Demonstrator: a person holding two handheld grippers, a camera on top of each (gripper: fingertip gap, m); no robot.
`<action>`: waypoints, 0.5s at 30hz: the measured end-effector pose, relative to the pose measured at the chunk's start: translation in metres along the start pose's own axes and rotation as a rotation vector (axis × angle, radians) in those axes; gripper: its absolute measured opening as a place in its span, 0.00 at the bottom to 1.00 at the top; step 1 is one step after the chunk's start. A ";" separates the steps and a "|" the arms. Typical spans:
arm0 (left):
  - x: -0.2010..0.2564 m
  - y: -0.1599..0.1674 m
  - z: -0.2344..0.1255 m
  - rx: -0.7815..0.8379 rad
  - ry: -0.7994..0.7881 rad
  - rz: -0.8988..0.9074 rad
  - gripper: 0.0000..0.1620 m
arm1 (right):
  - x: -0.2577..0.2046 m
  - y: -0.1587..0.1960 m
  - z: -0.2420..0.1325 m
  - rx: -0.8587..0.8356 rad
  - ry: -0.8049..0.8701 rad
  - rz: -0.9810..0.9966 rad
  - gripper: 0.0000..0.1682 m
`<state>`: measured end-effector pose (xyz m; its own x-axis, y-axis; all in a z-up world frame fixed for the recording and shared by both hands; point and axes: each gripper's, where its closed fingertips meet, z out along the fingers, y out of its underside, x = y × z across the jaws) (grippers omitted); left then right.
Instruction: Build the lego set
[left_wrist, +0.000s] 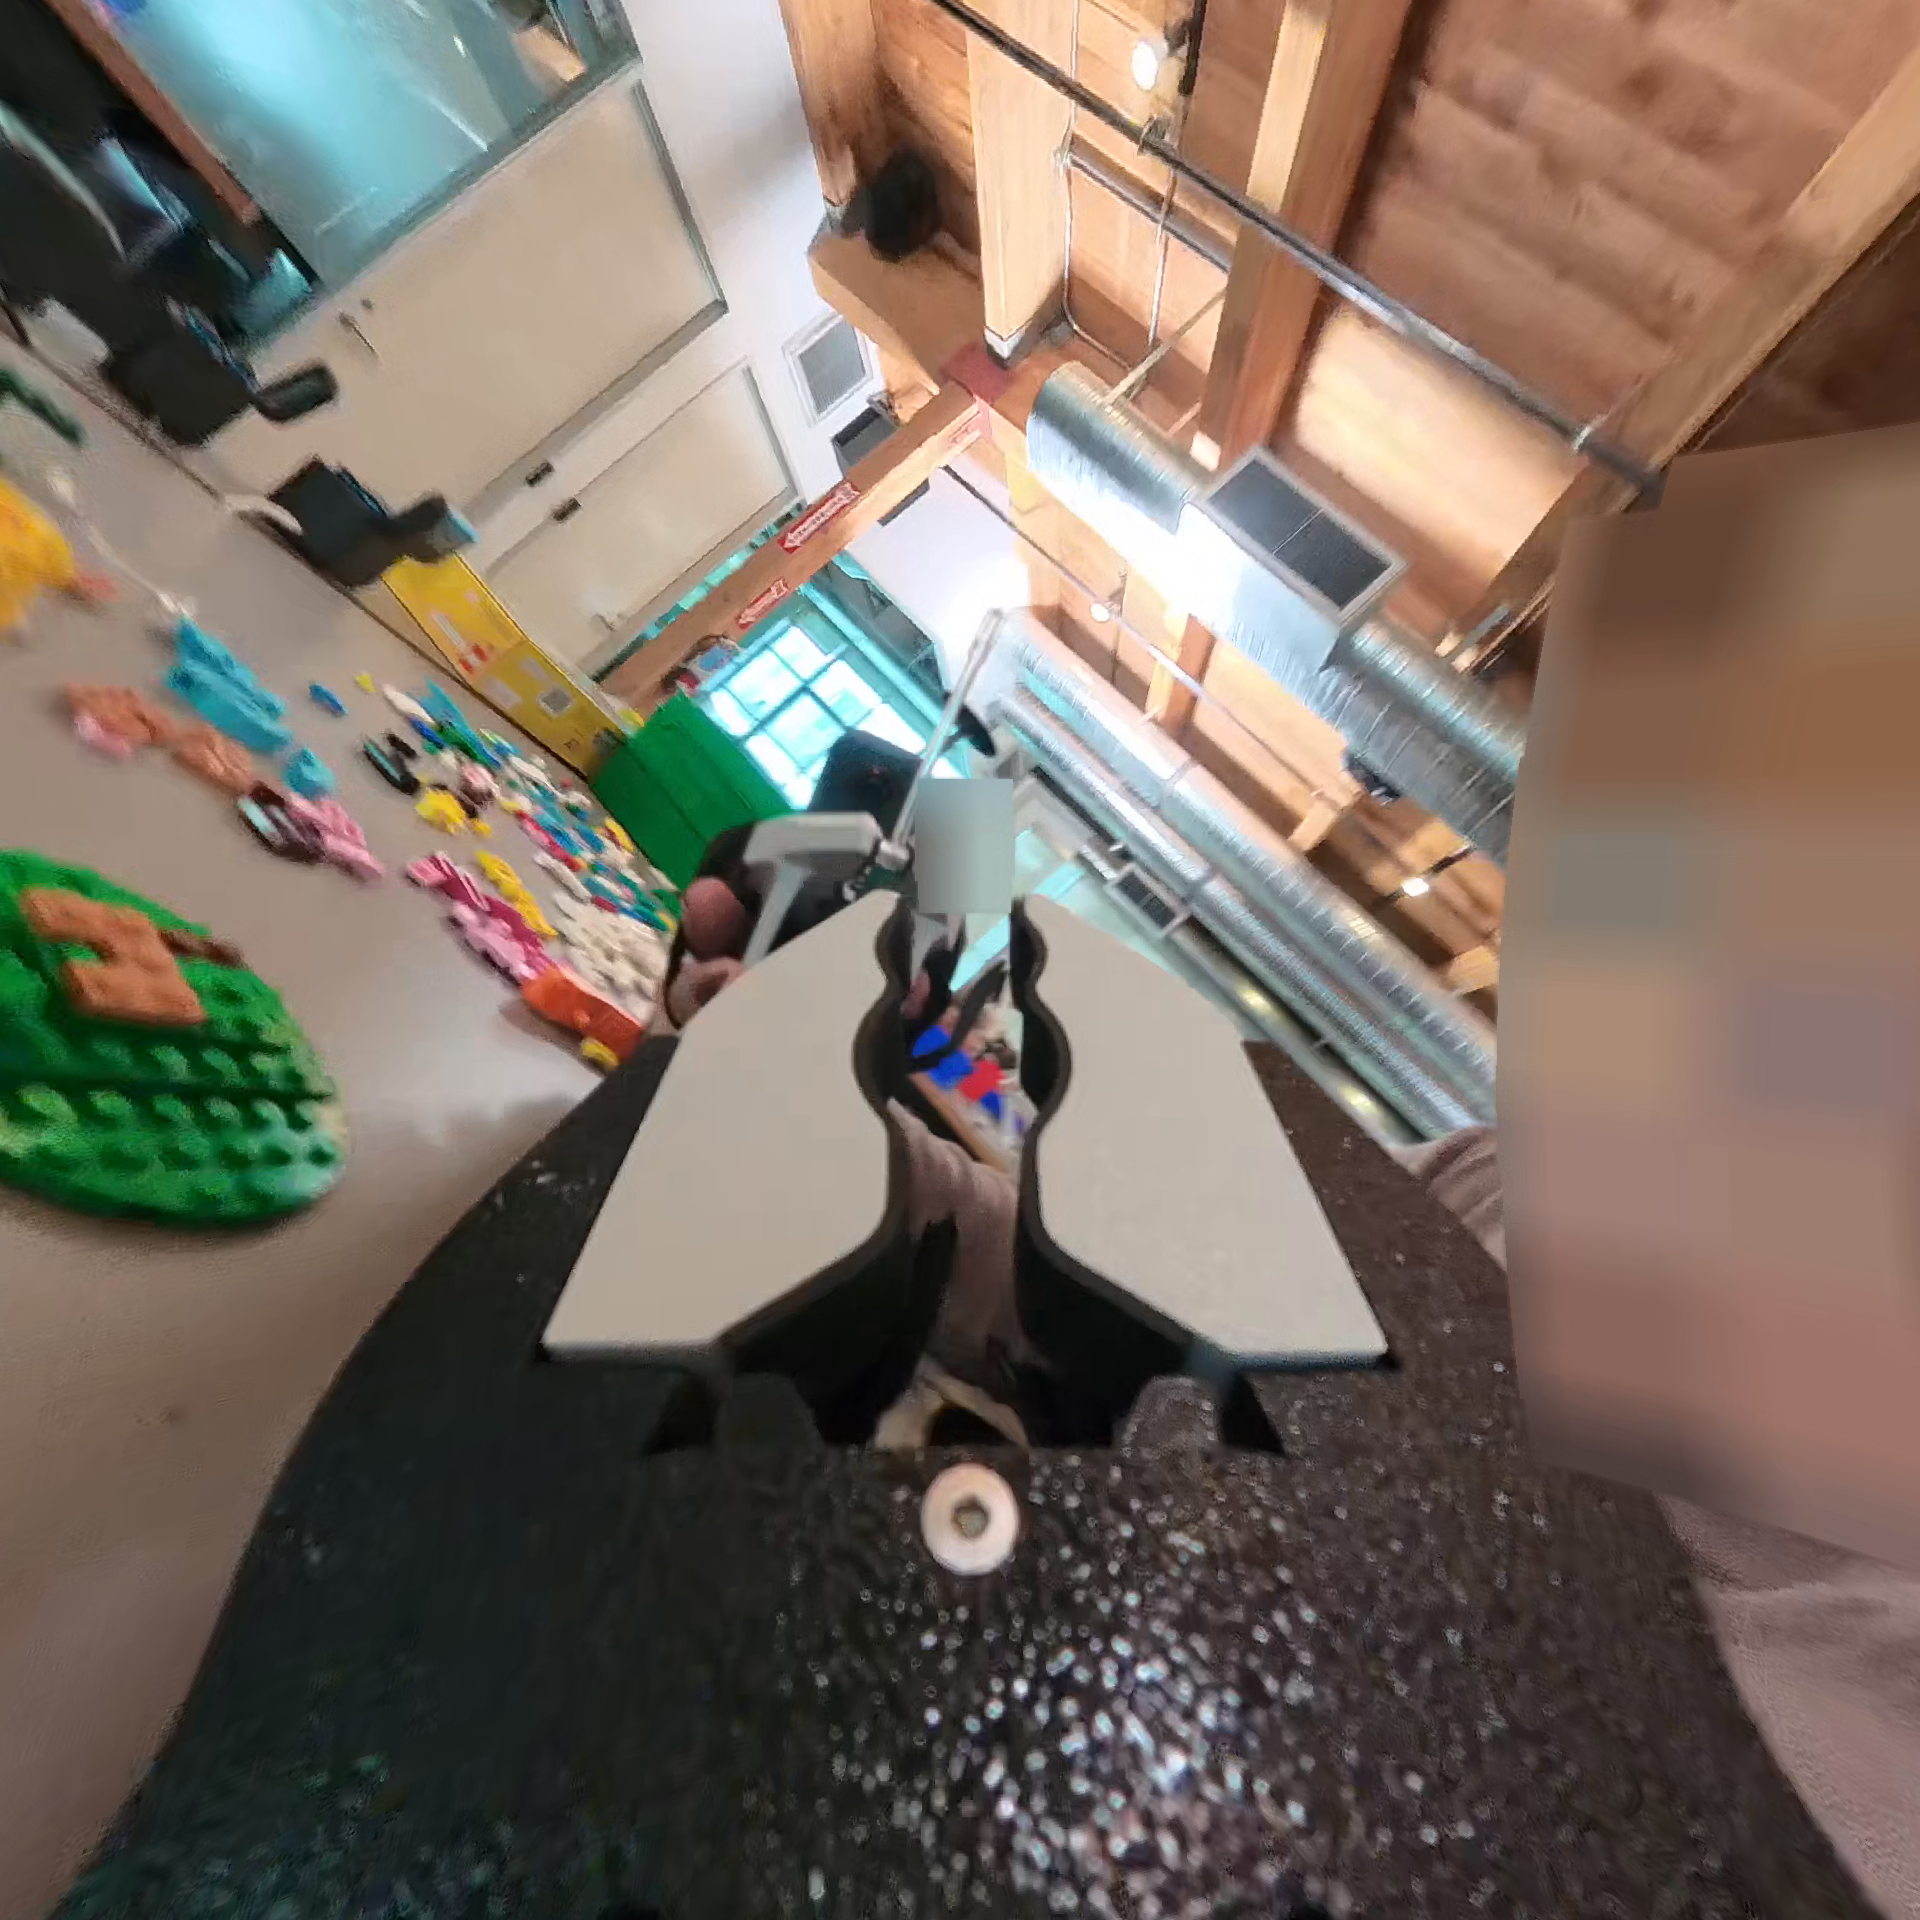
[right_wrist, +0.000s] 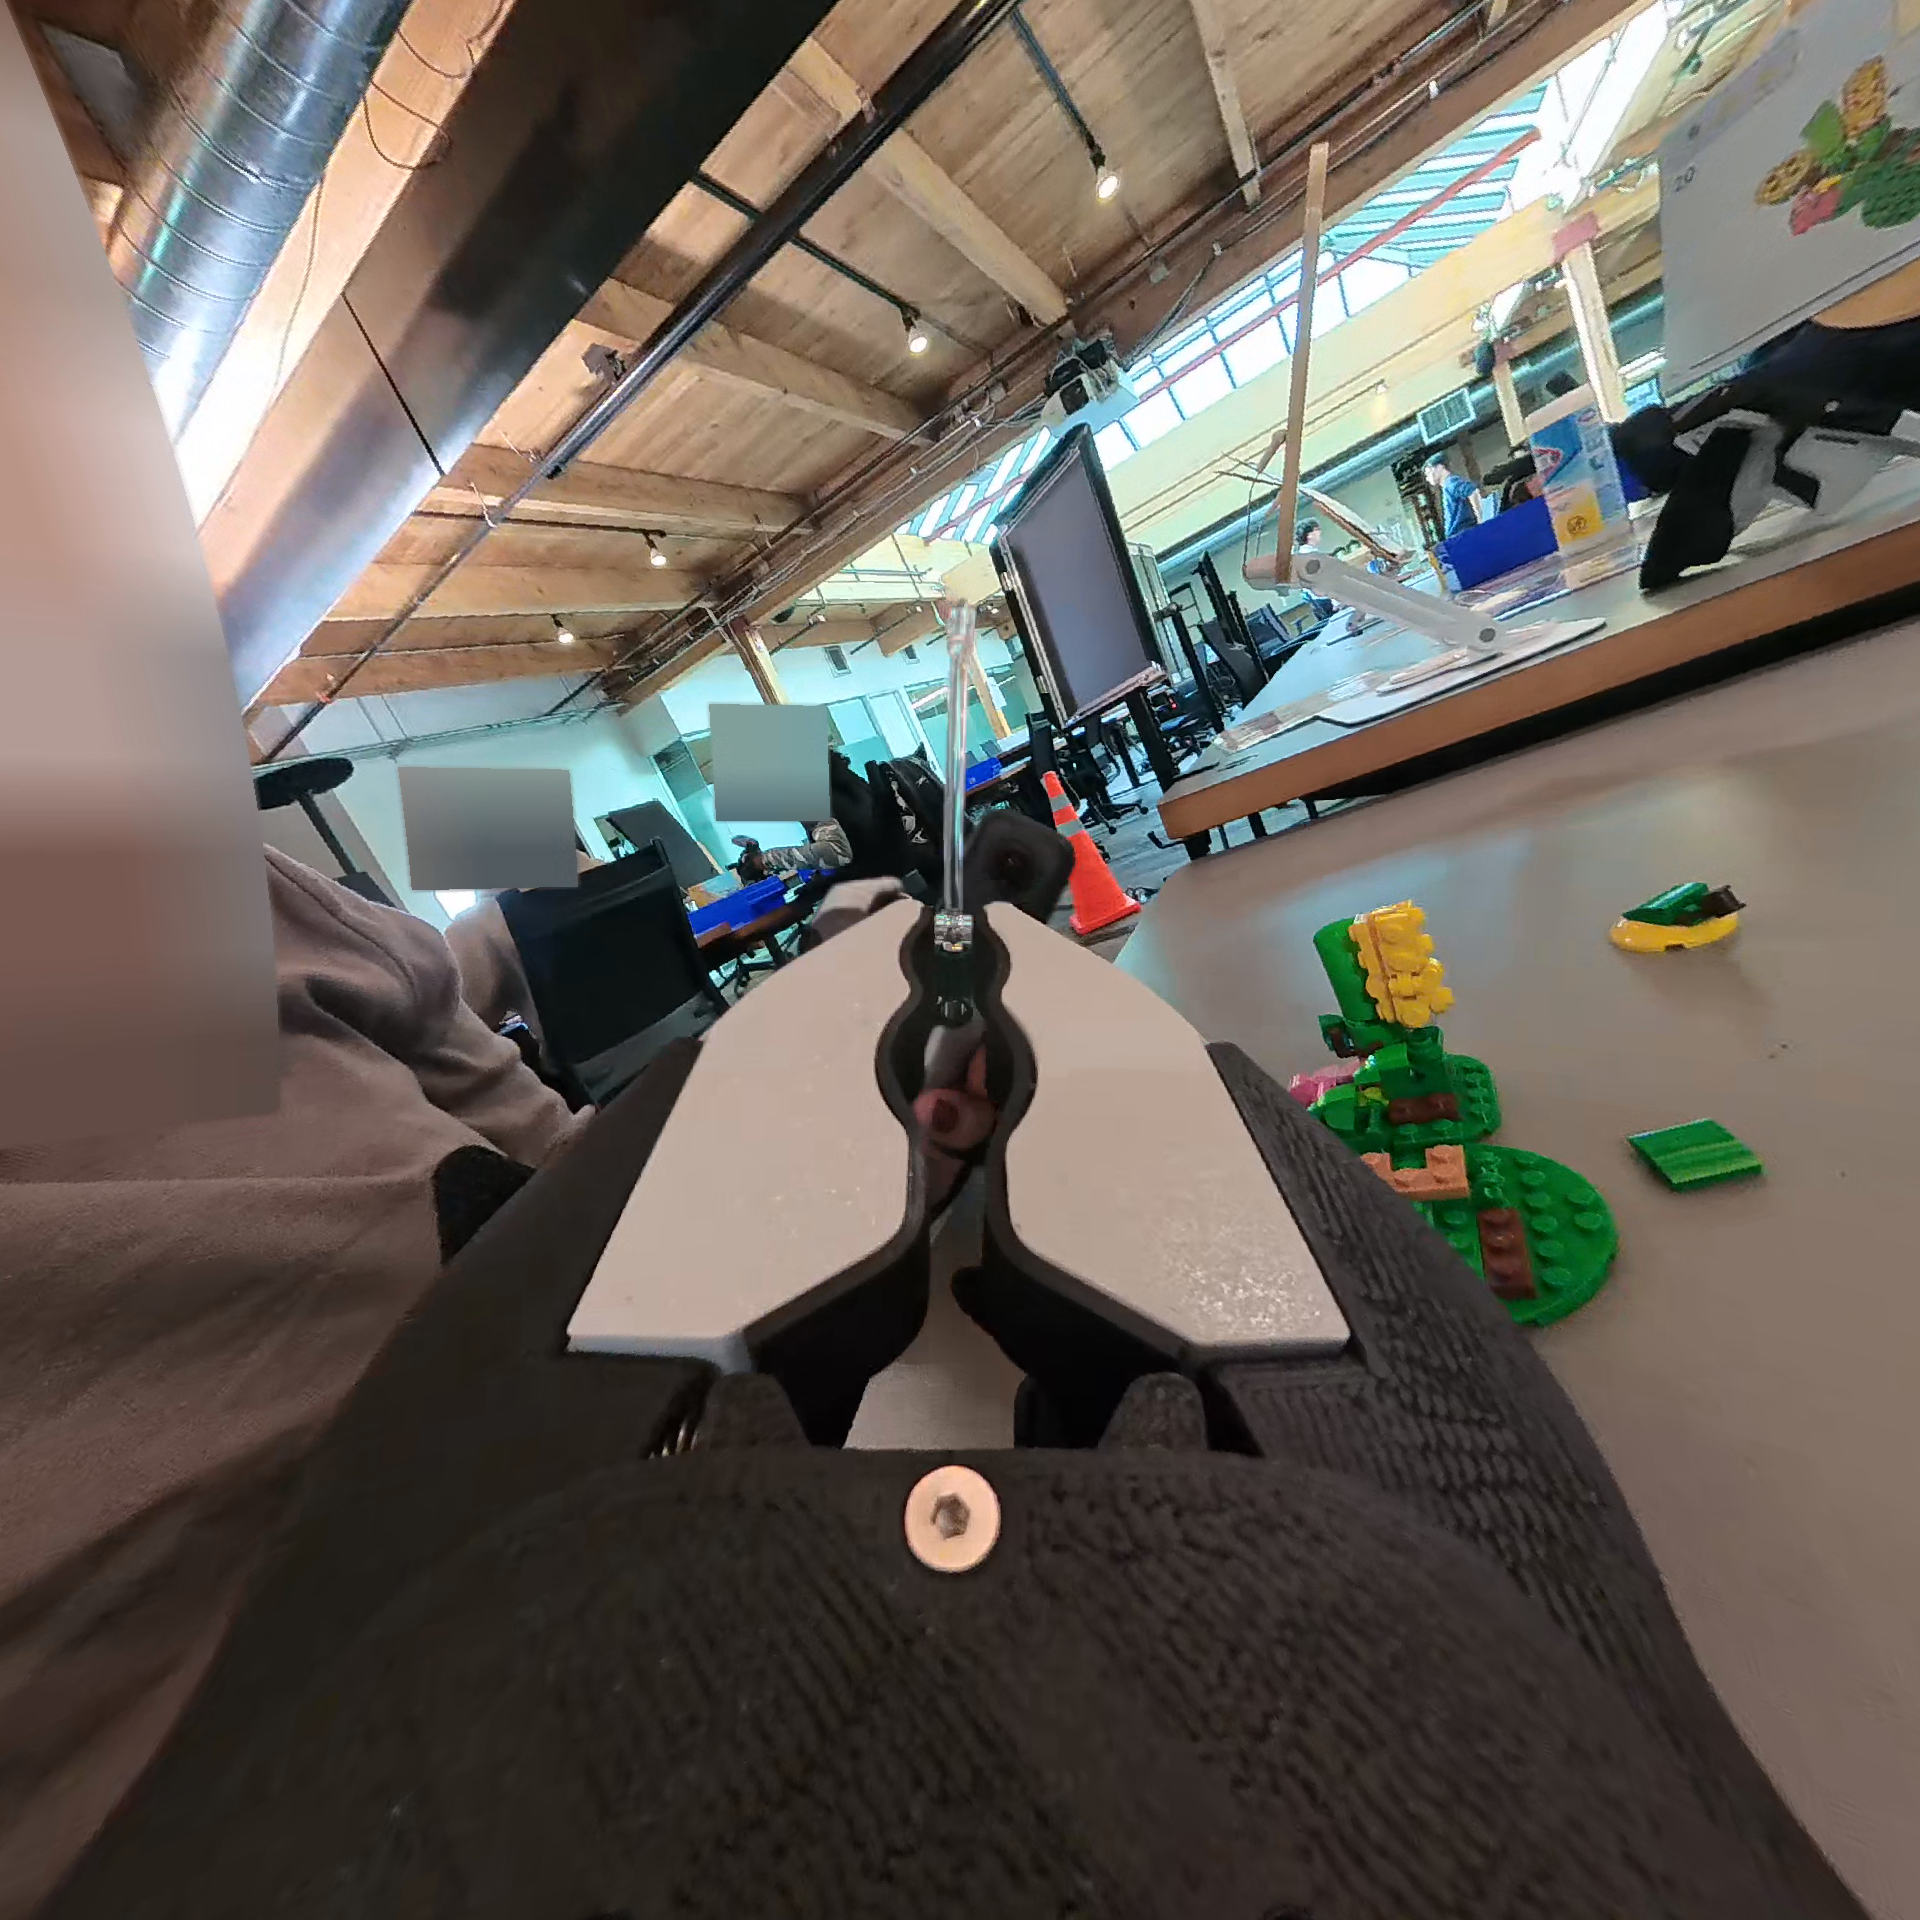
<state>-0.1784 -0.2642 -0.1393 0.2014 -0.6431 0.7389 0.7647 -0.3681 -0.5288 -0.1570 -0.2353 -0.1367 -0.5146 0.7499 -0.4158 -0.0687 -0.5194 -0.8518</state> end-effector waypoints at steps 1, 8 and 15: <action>0.000 -0.005 0.000 0.001 -0.020 0.061 0.10 | 0.000 0.001 0.000 -0.002 0.002 -0.004 0.03; -0.020 -0.056 -0.009 0.126 -0.356 0.721 0.09 | 0.007 -0.001 0.000 0.025 0.055 -0.025 0.02; -0.017 -0.078 -0.010 0.284 -0.395 1.037 0.00 | 0.007 -0.002 -0.001 0.032 0.055 -0.026 0.03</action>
<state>-0.2475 -0.2308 -0.1151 0.9554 -0.2745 0.1086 0.2192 0.4134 -0.8838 -0.1598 -0.2288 -0.1382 -0.4643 0.7844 -0.4113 -0.1092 -0.5116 -0.8523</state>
